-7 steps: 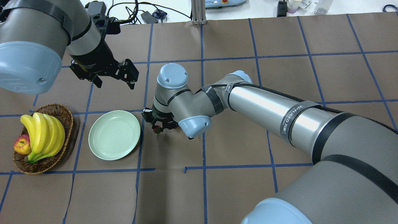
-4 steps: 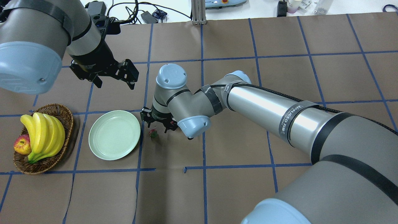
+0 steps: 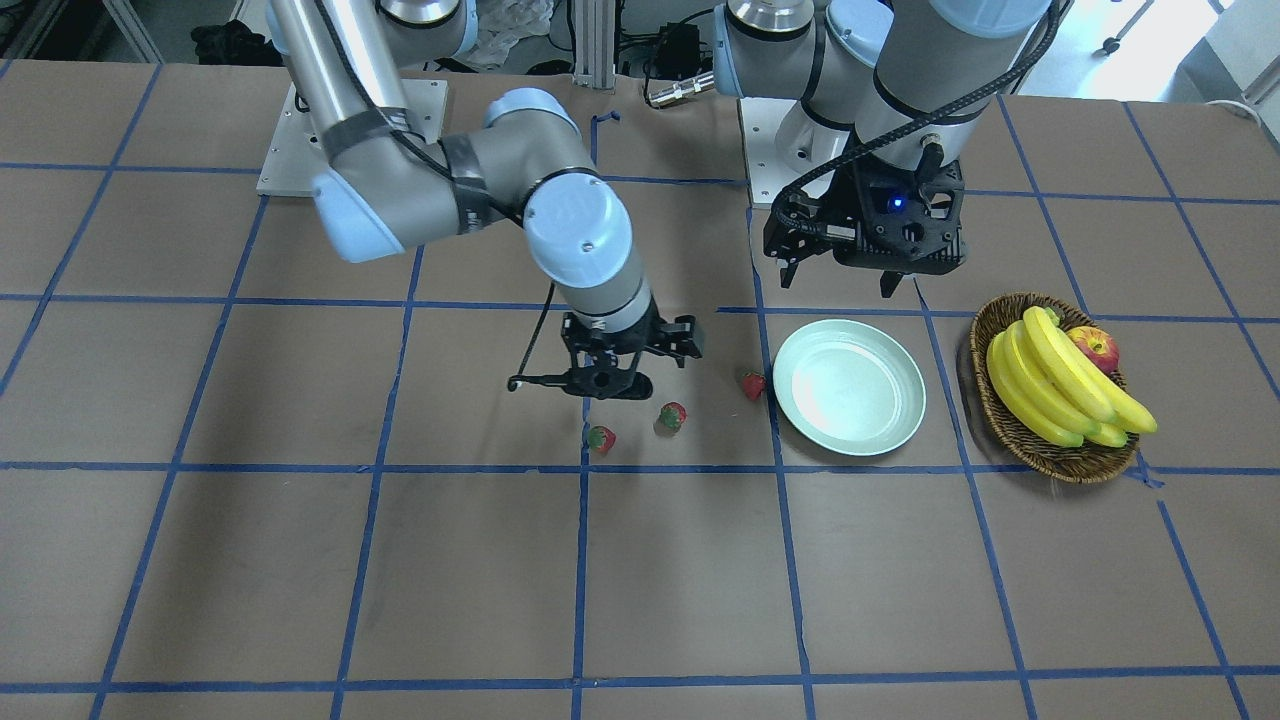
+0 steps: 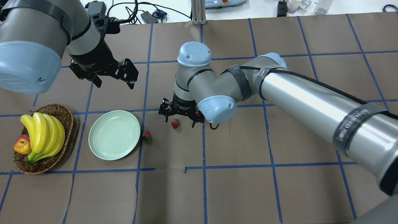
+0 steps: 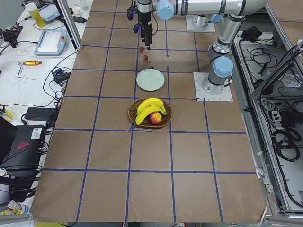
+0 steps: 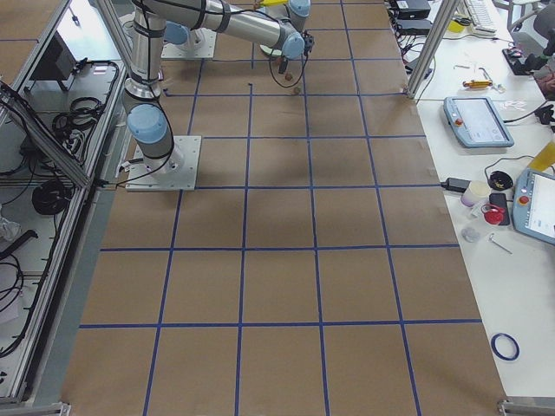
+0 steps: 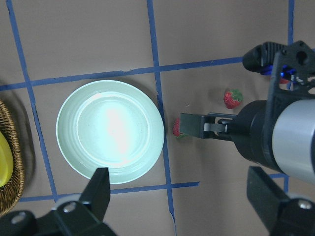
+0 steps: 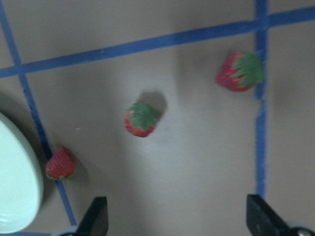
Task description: Collect all strawberries into plate
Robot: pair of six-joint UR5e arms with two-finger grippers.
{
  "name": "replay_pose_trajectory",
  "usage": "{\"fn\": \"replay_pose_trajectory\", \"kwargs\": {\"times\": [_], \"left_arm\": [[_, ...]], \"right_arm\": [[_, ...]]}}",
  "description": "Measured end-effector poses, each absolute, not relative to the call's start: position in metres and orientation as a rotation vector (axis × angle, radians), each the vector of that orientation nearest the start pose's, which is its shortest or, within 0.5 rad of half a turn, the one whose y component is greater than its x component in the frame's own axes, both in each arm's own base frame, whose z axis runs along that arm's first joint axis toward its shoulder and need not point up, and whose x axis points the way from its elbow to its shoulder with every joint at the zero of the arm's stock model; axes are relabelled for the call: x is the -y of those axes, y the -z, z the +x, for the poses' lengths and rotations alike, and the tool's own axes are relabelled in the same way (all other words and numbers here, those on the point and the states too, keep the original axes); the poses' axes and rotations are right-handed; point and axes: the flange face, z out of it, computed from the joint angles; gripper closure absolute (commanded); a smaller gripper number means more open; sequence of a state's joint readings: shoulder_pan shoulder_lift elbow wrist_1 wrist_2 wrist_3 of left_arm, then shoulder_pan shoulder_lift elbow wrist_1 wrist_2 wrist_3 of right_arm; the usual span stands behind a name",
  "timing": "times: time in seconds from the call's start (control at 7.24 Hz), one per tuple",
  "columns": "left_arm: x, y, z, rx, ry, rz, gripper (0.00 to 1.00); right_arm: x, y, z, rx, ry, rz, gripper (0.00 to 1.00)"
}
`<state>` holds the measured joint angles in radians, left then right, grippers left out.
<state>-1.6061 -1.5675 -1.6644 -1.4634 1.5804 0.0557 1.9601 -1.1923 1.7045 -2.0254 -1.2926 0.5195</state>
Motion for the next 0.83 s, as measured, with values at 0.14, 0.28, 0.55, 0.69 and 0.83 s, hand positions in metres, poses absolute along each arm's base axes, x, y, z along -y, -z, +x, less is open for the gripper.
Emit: {"fn": "replay_pose_trajectory", "kwargs": {"times": [0.14,0.28,0.55,0.69,0.83], "left_arm": [[0.486,-0.454,-0.150,-3.128,0.026,0.141,0.00],[0.487,-0.452,-0.150,-3.130,0.020,0.136,0.00],[0.493,-0.442,-0.155,-3.136,-0.009,0.077,0.00],[0.494,-0.435,-0.165,-3.137,-0.027,0.054,0.00],[0.495,-0.425,-0.182,-3.136,-0.055,0.040,0.00]], "right_arm": [[0.501,-0.278,0.322,-2.942,-0.201,0.182,0.00],[0.516,-0.288,0.266,-3.017,-0.134,0.138,0.00],[0.521,-0.330,0.178,-3.111,-0.110,0.018,0.00],[0.510,-0.363,0.156,-3.130,-0.101,-0.039,0.00],[0.502,-0.395,0.146,-3.137,-0.098,-0.064,0.00]]}}
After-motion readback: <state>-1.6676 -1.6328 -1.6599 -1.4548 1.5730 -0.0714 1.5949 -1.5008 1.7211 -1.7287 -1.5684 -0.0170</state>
